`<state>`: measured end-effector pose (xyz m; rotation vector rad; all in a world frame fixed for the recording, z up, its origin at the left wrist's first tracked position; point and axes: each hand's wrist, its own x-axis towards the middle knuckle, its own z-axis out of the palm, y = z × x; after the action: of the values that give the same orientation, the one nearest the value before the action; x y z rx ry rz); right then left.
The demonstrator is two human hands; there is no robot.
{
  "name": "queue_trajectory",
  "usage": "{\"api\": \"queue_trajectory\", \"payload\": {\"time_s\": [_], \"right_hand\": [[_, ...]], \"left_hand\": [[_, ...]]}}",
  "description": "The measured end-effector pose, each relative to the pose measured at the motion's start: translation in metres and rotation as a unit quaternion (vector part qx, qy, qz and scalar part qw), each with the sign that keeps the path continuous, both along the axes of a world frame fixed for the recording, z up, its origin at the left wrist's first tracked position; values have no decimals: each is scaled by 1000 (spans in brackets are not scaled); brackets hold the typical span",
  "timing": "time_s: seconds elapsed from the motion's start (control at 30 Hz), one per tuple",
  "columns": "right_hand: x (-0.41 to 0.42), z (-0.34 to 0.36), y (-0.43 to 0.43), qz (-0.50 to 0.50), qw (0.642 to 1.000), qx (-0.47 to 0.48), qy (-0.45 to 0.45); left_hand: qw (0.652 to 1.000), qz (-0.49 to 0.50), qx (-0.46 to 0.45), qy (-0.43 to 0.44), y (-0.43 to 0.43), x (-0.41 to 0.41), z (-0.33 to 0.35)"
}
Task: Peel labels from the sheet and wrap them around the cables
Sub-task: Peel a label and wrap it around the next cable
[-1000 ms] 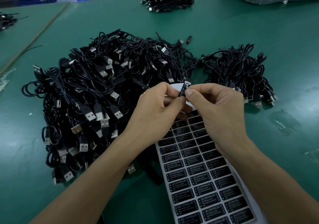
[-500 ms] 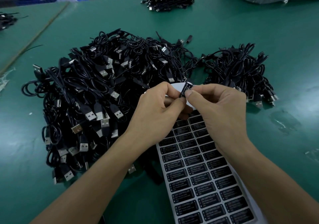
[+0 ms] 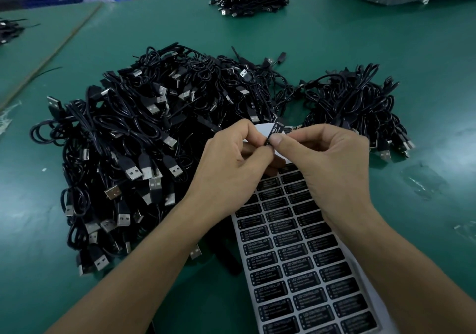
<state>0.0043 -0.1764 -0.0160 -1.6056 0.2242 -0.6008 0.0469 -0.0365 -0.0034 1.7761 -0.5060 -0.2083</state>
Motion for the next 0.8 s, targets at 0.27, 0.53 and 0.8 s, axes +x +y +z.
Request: {"api": "queue_trajectory", "payload": {"time_s": [0.27, 0.53, 0.8], "right_hand": [[2, -5, -2, -3, 1000, -10, 21], [3, -5, -3, 19, 999, -21, 22], [3, -2, -2, 34, 999, -26, 15]], "left_hand": [[1000, -16, -6, 7, 0, 0, 0], [1000, -21, 0, 15, -1, 0, 0], [1000, -14, 15, -12, -2, -1, -2]]}}
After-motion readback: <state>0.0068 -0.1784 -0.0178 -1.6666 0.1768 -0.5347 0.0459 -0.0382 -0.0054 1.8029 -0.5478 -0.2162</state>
